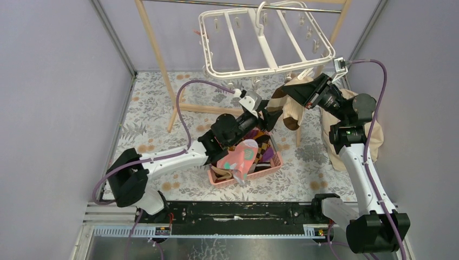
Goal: Remove the socks clipped to the hanger
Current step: Remove the sock from the hanger.
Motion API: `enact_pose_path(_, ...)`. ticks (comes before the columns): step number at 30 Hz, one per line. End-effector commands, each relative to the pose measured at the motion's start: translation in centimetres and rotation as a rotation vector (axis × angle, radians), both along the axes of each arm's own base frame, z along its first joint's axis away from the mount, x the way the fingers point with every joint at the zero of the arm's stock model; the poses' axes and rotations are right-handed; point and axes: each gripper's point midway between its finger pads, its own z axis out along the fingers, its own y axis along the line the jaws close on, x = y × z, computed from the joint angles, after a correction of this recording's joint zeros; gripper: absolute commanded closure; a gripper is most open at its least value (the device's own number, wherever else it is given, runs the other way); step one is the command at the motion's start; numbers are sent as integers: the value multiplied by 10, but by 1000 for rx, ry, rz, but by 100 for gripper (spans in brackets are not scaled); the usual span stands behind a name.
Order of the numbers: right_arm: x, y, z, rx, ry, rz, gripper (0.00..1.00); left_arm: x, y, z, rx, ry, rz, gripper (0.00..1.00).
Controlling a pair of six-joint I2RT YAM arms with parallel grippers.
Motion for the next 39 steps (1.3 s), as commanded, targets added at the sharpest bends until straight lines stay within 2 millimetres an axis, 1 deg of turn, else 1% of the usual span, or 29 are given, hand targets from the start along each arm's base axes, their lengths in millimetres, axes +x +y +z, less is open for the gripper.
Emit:
enact_pose_path(1, -19, 4, 21, -2, -96, 45, 84, 6, -8, 38, -84, -98, 14, 48)
enact_pose_path(2, -19, 4, 21, -3, -96, 44, 84, 7, -11, 39, -77, -97, 9, 57)
enact_pose_path(4, -20, 4, 20, -8, -96, 43, 84, 7, -15, 39, -59, -93, -2, 69)
enact_pose_path(6, -20, 4, 18, -13, -94, 42, 84, 6, -15, 39, -52, -85, -7, 91)
enact_pose_path(7, -19, 4, 16, -16, -91, 41, 83, 6, -13, 39, -50, -79, -4, 100)
enact_pose_path(12, -14, 3, 6, -22, -63, 28, 76, 6, -4, 43, -44, -52, -13, 100)
enact_pose_path(14, -10, 3, 0, -31, -40, 18, 62, 9, 0, 44, -40, -32, -21, 100)
enact_pose_path(18, 4, -5, -19, -103, 10, -78, 41, 15, 6, 44, -39, 22, -50, 100)
enact_pose_path(19, 6, -8, -24, -122, 16, -108, 37, 16, 9, 45, -37, 29, -49, 100)
enact_pose_path(21, 11, -13, -33, -148, 37, -163, 31, 17, 13, 47, -41, 39, -54, 100)
enact_pose_path(23, 12, -18, -40, -175, 41, -203, 29, 20, 19, 49, -51, 52, -48, 100)
enact_pose_path(25, 12, -22, -45, -191, 40, -240, 26, 18, 21, 53, -56, 55, -74, 100)
enact_pose_path(30, 11, -29, -44, -203, 26, -296, 20, 21, 27, 56, -52, 67, -81, 100)
enact_pose_path(33, 14, -33, -46, -215, 40, -323, 13, 23, 32, 59, -57, 75, -87, 100)
enact_pose_path(36, 17, -38, -45, -228, 44, -360, 12, 25, 39, 63, -62, 82, -88, 100)
enact_pose_path(39, 20, -44, -40, -245, 25, -407, 12, 26, 44, 65, -57, 95, -92, 100)
